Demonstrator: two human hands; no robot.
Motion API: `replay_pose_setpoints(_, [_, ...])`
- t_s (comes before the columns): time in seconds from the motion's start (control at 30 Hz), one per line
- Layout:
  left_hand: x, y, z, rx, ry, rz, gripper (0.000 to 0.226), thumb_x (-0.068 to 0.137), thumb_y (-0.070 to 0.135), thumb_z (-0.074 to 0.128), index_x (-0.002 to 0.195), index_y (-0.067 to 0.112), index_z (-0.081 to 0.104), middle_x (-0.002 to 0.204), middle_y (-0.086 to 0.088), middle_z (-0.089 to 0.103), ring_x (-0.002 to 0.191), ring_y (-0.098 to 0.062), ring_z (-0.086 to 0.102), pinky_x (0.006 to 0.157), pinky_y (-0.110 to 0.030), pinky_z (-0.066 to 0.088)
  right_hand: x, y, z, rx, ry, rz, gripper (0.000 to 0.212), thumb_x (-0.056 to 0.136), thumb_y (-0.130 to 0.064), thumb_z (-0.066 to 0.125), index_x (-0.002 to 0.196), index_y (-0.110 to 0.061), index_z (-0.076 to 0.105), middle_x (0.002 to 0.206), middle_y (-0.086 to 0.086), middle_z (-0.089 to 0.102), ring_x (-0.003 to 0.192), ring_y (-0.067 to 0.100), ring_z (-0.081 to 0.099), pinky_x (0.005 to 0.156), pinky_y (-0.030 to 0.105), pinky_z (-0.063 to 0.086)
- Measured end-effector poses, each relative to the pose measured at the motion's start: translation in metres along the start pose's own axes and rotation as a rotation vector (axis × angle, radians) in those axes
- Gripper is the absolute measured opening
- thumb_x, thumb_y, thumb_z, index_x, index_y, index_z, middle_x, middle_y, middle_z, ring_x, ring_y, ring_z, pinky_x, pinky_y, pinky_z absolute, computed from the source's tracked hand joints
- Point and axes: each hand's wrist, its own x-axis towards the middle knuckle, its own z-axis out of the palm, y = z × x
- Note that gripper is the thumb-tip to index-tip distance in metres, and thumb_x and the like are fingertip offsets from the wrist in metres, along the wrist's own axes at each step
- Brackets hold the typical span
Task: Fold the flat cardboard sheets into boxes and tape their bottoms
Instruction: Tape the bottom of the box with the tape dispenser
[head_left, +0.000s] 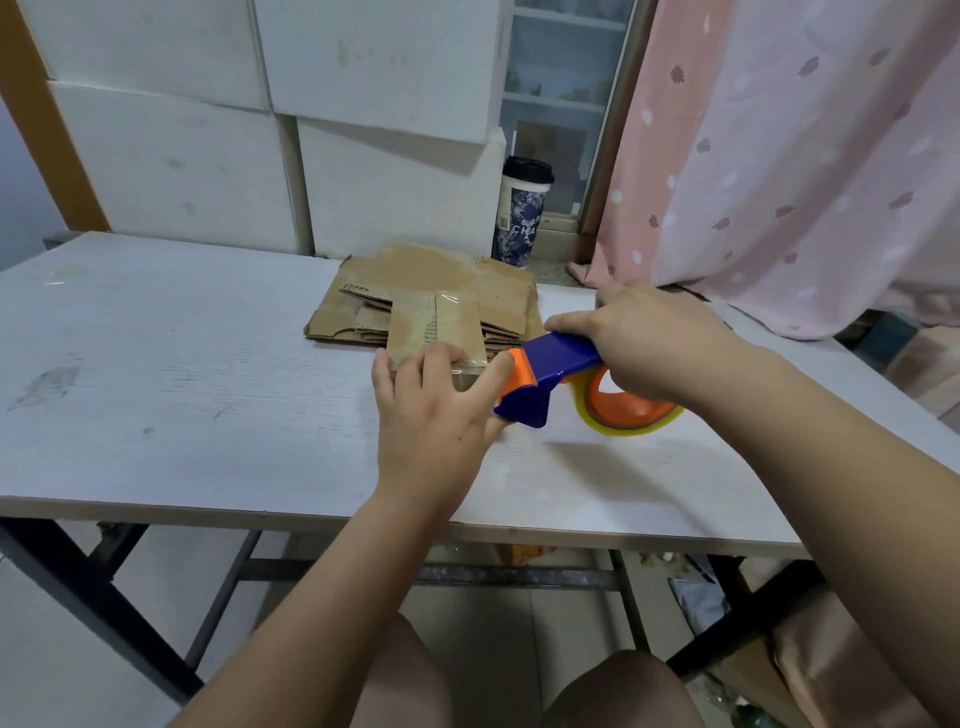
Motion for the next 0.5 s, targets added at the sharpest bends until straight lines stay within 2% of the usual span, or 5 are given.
replay_pose_setpoints(0.1, [0.0,-0.002,0.001,-0.017,0.028,0.008,0.043,0.065,0.03,0.084,0.104,0.017,0.069,0.102,-0.017,0.063,0.087,-0.037,0.061,0.092,-0.064,0.037,0.009,-0.001,-0.008,-0.046,-0.043,-0.016,0.059,0.09,-0.01,0.049,0.138,-0.044,0.038,0.134,0.011,0.044,0.117,0.036,0.046,0.065,0.036,0.039])
replay_pose_setpoints(0.2, [0.002,-0.004,0.001,-0.04,0.025,0.013,0.042,0.065,0.032,0.083,0.101,0.016,0.069,0.101,-0.016,0.064,0.086,-0.036,0.061,0.092,-0.064,0.036,0.018,-0.002,-0.015,-0.062,-0.094,-0.058,0.057,0.085,-0.004,0.053,0.13,-0.038,0.049,0.138,0.012,0.045,0.114,0.035,0.051,0.07,0.039,0.05])
replay_pose_setpoints(0.33, [0.002,-0.007,0.001,-0.029,-0.053,0.055,0.047,0.057,0.036,0.087,0.096,0.016,0.07,0.102,-0.018,0.063,0.088,-0.038,0.061,0.092,-0.067,0.034,0.026,-0.008,-0.016,-0.045,-0.132,-0.132,0.052,0.084,-0.004,0.051,0.125,-0.036,0.056,0.118,0.007,0.057,0.115,0.034,0.053,0.077,0.044,0.054])
replay_pose_setpoints(0.43, [0.003,-0.011,-0.002,-0.043,-0.111,0.09,0.046,0.056,0.043,0.086,0.092,0.018,0.072,0.102,-0.019,0.063,0.089,-0.038,0.061,0.093,-0.069,0.033,0.026,-0.006,-0.01,0.029,-0.194,-0.18,0.057,0.084,-0.001,0.045,0.124,-0.039,0.058,0.091,-0.005,0.056,0.091,0.02,0.053,0.072,0.037,0.052])
replay_pose_setpoints(0.5, [0.005,-0.014,-0.007,-0.074,-0.134,0.108,0.044,0.056,0.047,0.084,0.087,0.018,0.073,0.102,-0.019,0.062,0.089,-0.039,0.061,0.093,-0.069,0.032,0.024,-0.001,-0.006,0.091,-0.244,-0.197,0.064,0.08,0.002,0.039,0.122,-0.043,0.059,0.085,-0.009,0.056,0.077,0.017,0.046,0.064,0.03,0.042])
